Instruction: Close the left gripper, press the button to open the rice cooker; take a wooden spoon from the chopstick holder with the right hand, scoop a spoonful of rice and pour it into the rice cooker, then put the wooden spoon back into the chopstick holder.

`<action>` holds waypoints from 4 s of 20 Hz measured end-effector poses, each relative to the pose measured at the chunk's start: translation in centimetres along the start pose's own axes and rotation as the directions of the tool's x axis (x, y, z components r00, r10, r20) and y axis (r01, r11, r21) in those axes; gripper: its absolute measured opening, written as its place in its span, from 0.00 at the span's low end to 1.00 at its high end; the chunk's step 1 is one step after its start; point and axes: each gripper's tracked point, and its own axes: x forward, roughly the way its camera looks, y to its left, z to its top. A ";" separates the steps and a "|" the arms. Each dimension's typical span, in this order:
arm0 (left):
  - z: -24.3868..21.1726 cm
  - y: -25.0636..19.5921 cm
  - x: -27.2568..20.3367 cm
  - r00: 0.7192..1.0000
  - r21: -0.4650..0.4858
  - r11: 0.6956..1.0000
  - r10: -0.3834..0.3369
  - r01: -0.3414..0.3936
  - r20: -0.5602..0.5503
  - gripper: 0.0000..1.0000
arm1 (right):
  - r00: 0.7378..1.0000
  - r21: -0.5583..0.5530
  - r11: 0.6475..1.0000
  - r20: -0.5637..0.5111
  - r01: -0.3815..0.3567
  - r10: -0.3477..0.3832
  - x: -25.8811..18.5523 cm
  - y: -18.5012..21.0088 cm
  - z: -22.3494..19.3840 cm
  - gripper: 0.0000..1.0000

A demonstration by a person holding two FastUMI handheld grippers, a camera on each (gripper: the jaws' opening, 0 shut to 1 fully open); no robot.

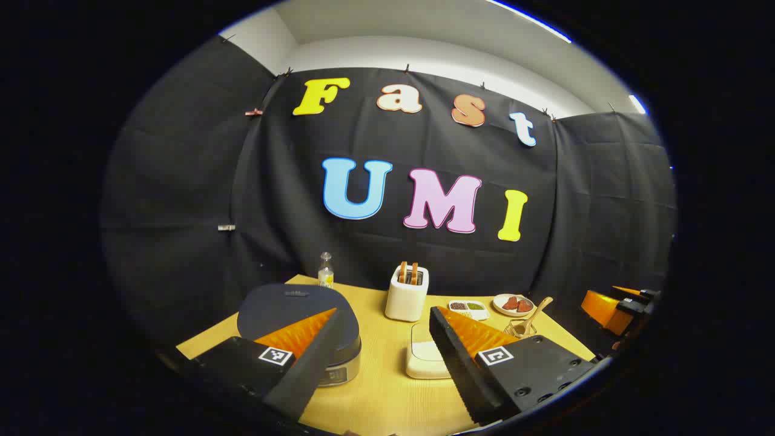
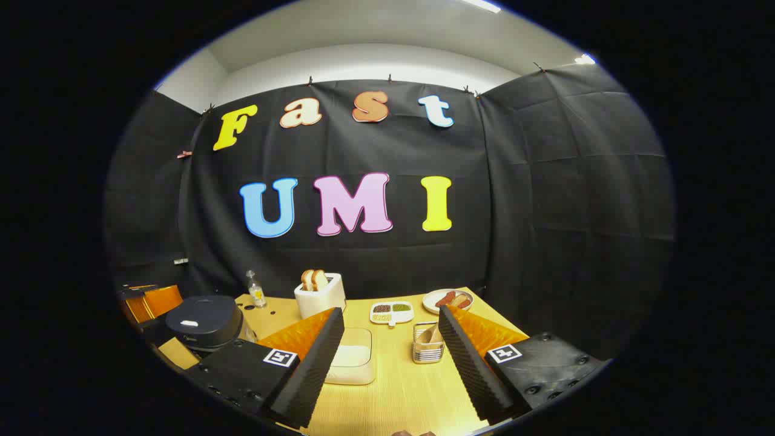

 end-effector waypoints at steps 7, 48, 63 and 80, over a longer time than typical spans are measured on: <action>-1.0 -0.2 -0.2 1.000 0.006 1.000 0.007 -0.007 -0.028 0.96 | 0.998 -0.026 0.998 -0.006 -0.061 0.061 0.6 1.9 -0.3 0.98; -4.9 12.4 9.7 0.927 -0.068 0.998 -0.029 0.004 -0.373 0.05 | 0.985 -0.022 0.997 -0.156 0.074 -0.076 0.1 -3.0 -3.5 0.98; -9.1 13.5 10.5 0.856 -0.075 0.995 0.020 -0.068 -0.517 0.06 | 0.973 -0.018 0.999 -0.227 0.050 -0.053 5.5 -4.6 -3.8 0.98; 8.7 12.6 8.4 0.944 0.014 0.944 0.329 -0.329 -0.002 0.07 | 0.975 0.028 0.998 -0.214 0.059 -0.052 13.6 -9.2 -4.5 0.99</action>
